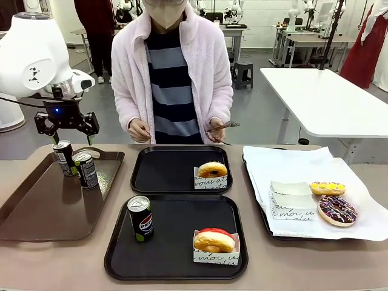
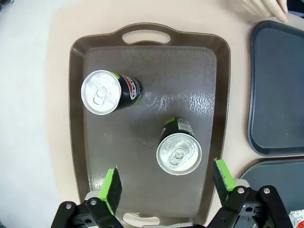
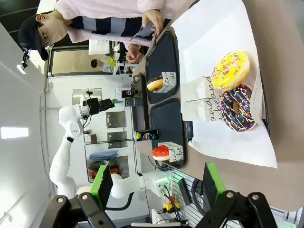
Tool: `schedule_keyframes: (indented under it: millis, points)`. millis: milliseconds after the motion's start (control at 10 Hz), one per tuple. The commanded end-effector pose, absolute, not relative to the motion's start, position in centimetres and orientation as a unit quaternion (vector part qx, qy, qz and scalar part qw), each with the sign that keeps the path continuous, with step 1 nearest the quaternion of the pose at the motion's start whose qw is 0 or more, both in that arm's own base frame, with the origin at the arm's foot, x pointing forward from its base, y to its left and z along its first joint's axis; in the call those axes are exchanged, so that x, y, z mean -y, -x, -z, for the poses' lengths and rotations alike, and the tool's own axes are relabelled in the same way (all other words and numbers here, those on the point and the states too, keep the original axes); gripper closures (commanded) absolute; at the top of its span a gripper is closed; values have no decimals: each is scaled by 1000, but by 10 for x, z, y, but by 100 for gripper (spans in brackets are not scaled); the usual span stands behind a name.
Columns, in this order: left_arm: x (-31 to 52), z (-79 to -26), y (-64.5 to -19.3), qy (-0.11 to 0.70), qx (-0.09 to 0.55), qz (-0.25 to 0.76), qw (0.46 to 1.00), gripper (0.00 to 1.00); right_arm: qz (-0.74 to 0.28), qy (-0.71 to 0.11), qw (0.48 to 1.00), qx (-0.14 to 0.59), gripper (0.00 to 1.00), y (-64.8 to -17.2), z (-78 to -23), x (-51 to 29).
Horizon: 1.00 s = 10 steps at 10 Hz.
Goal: Set up donuts and drinks on trays.
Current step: Pick up one Pepsi coke from the Handle tray and place it on the Flat Tray without a Pepsi coke.
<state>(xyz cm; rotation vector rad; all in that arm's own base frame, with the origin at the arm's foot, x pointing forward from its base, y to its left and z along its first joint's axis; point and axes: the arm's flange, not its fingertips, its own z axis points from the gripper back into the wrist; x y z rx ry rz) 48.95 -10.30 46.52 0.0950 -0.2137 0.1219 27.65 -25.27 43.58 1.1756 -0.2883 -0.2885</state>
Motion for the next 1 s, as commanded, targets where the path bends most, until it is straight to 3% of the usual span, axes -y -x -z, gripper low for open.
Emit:
schedule_keyframes:
  millis: [0,400,900]
  points:
    - [100,-458,-496,-41,89,-80,992,0,132,-558,807,142,0,-277,-436,253]
    - [94,-446,-503,4,55,-81,995,0,132,-558,807,142,0,-277,-436,253]
    - [101,-413,-515,-6,37,-73,997,0,132,-558,807,142,0,-277,-436,253]
